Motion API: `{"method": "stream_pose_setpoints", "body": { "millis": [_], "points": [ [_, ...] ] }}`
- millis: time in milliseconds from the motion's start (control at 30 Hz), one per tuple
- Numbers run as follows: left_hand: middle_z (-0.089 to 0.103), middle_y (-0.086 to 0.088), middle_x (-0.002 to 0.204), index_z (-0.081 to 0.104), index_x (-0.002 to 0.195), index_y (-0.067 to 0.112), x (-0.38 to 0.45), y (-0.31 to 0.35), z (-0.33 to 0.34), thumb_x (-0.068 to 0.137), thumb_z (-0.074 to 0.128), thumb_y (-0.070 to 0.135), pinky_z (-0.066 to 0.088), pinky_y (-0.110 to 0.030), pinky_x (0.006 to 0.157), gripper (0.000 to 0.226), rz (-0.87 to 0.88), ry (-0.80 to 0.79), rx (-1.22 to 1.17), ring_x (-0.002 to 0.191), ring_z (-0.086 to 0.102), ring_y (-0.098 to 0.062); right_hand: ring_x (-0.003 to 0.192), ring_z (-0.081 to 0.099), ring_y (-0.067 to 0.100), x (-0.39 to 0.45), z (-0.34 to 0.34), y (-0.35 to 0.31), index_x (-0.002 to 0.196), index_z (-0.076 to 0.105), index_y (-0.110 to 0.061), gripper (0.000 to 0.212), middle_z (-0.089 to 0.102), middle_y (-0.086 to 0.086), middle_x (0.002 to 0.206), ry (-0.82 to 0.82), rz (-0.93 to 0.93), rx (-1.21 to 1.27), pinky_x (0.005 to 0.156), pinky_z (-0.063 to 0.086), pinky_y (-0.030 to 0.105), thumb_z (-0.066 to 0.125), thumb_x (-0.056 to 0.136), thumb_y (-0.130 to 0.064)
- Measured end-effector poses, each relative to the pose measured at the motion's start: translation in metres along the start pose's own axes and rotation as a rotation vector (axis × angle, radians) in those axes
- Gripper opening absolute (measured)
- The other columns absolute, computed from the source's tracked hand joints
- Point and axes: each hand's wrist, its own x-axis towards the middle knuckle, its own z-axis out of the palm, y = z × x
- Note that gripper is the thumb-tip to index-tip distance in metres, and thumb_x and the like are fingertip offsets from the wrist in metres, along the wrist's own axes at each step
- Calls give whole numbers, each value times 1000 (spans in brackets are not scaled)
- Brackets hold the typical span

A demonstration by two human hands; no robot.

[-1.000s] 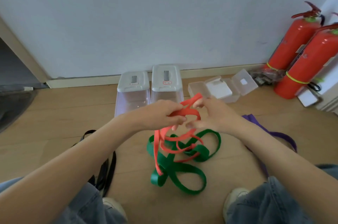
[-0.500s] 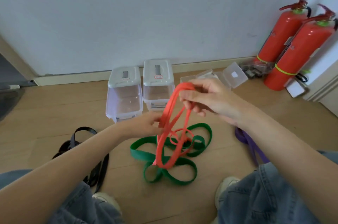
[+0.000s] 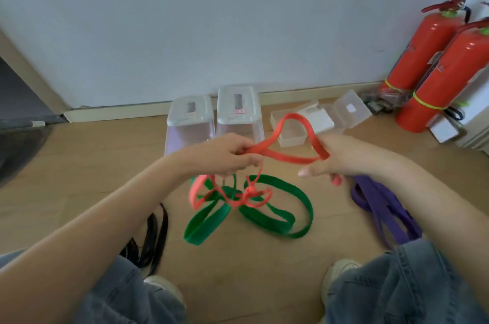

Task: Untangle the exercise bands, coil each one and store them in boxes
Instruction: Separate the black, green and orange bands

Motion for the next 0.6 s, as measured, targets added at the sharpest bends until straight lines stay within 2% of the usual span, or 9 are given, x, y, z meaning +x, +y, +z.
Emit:
{"method": "stream_pose_setpoints", "body": {
  "millis": [100,167,233,300,333,367,433,500,600],
  "points": [
    [35,14,46,58,103,3,4,2,1,94,51,26,30,-11,40,26,6,-35,-31,38,32,-2,71,53,3,3,10,-9,126,46,-20,75,55,-3,113,147,-119,-5,53,37,6,80,64,-44],
    [33,9,51,59,100,3,3,6,2,93,52,25,30,-14,40,24,18,-93,-59,39,31,-5,99,58,10,5,19,-15,133,43,-16,84,52,3,130,192,-185,6,71,40,10,81,63,-43],
    [36,13,49,61,92,9,2,14,4,93,54,25,32,-13,40,18,55,-115,-6,39,34,-3,128,43,18,4,19,-18,135,42,-14,91,45,2,139,257,-200,52,94,36,19,81,59,-46],
    [39,13,49,62,90,10,3,17,4,92,55,28,32,-11,42,19,82,-96,71,39,36,-2,132,37,9,2,14,-21,146,25,-17,109,35,-1,148,263,-174,85,103,34,23,78,57,-50],
    [41,10,52,63,91,7,3,18,4,91,56,28,32,-11,43,22,88,-88,131,41,38,-2,118,46,-2,1,13,-23,146,24,-22,107,40,-4,144,209,-196,145,94,41,19,79,58,-47],
    [42,8,54,63,91,4,3,17,6,90,57,28,33,-10,44,24,88,-88,178,43,39,-2,92,53,-11,-1,13,-26,143,31,-25,96,52,-9,130,105,-240,229,75,44,12,80,63,-42],
    [43,8,54,63,92,1,3,15,9,89,60,23,34,-10,45,23,80,-104,162,44,41,-2,58,53,-3,-3,20,-32,128,50,-22,63,63,-13,97,-130,-301,318,48,41,14,78,72,-29],
    [44,9,55,63,92,1,2,12,10,87,62,20,36,-12,47,19,76,-96,100,46,41,-1,50,55,5,-4,26,-34,105,60,-9,30,64,-5,77,-214,-311,338,43,45,20,73,80,-18],
    [57,10,66,62,87,11,2,-7,10,88,60,23,46,-11,61,13,54,-55,23,59,56,0,45,55,7,-5,20,-31,82,65,-9,6,61,-4,56,-125,-333,495,42,44,18,69,80,-12]
  ]
}}
